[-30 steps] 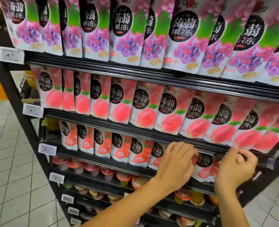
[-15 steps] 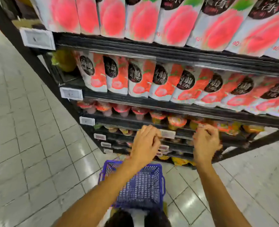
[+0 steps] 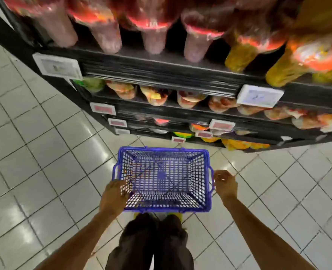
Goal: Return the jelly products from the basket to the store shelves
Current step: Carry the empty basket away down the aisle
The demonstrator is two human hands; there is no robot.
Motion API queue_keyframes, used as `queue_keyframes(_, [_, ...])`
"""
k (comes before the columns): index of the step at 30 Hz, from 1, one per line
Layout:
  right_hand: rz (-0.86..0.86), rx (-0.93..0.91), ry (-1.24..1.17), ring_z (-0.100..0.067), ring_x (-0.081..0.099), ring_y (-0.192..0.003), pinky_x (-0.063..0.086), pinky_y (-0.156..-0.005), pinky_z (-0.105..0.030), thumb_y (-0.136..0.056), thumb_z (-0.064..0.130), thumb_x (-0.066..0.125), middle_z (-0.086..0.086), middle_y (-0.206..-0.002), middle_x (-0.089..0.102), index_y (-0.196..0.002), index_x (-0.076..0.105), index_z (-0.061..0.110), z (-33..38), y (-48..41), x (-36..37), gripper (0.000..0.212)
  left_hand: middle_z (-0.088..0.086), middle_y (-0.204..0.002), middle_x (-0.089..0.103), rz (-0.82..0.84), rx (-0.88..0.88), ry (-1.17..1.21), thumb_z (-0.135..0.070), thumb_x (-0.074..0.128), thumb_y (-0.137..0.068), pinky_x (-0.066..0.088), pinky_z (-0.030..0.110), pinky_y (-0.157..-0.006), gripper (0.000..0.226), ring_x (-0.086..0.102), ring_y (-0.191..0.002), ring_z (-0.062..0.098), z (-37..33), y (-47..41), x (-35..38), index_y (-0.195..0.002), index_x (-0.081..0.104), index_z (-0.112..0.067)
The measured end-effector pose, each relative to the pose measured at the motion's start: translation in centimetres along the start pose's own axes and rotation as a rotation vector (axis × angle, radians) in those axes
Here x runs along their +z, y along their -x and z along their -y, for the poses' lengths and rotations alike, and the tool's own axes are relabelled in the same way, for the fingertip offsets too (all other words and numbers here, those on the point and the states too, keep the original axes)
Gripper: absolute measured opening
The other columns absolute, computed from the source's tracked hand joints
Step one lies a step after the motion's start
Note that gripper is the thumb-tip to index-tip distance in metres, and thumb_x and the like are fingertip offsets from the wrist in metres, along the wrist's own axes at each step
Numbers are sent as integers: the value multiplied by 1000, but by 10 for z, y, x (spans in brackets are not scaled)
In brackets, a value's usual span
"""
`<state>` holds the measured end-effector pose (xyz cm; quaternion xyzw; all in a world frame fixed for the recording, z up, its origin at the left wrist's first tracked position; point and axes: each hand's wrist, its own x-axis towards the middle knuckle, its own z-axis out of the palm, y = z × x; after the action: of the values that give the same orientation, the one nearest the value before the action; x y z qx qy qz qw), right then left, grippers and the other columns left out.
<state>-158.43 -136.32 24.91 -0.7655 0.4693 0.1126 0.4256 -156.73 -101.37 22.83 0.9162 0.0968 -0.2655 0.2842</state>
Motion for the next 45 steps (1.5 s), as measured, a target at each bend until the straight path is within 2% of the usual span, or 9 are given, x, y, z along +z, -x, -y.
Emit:
queue_keyframes(6, [-7,23,236,-39,66,-96,46,-78,-35,-86,7,68,-21,-103,71,-103,68,-3,-99,-89,62,19,27,-107,63,-115,-232,68,-2,72,-72,48,49,-90,29,59,-102,44,93,-71,81,-102,68,1])
queue_keyframes(10, [-59,145,154,-39,65,-87,50,-76,-44,-81,16,76,-17,-89,63,-111,55,0,-140,-131,98,39,29,-111,62,-179,-438,191,0,81,-68,47,52,-88,57,60,-102,47,134,-109,123,-120,58,2])
queue_keyframes(13, [-79,251,68,-35,61,-88,49,-84,-47,-80,18,79,-15,-97,59,-121,51,1,-162,-154,111,52,30,-109,64,-223,-582,371,-6,79,-77,46,49,-86,48,61,-101,44,145,-123,146,-116,54,5])
queue_keyframes(18, [-44,315,-67,-25,57,-64,51,-63,-35,-79,5,77,-12,-79,64,-100,64,4,-155,-154,100,24,29,-96,65,-328,-630,473,-3,75,-78,46,46,-76,29,63,-91,43,134,-118,135,-100,59,5])
queue_keyframes(25, [-9,334,-106,-21,52,-49,41,-47,-25,-79,6,74,-6,-59,58,-79,60,9,-74,-85,36,15,24,-85,62,-373,-660,575,-22,75,-62,50,48,-72,43,61,-76,36,89,-41,41,-95,58,1])
queue_keyframes(31, [60,210,25,-22,50,-51,37,-48,-27,-81,12,73,-6,-58,55,-77,61,9,35,4,-22,13,2,-63,51,-494,-723,645,-8,78,-72,37,26,-49,28,47,-51,19,49,59,-69,-90,56,-6])
queue_keyframes(36, [150,5,146,-26,51,-78,35,-67,-34,-87,15,67,-17,-86,57,-92,60,6,129,88,-44,12,16,-80,62,-560,-777,779,-22,70,-60,52,42,-66,43,59,-67,29,36,154,-149,-97,58,-3])
queue_keyframes(42, [382,-177,234,-20,56,-66,50,-64,-33,-90,13,62,-14,-70,61,-85,61,1,223,185,-26,13,22,-94,67,-766,-877,886,-9,72,-78,53,40,-71,31,64,-75,32,63,260,-206,-106,61,-1])
queue_keyframes(45, [494,-266,312,-27,61,-79,52,-74,-32,-89,12,65,-19,-92,63,-89,64,5,262,228,9,7,23,-98,68,-856,-943,963,-12,73,-77,57,49,-78,39,67,-82,37,93,296,-222,-112,60,0])
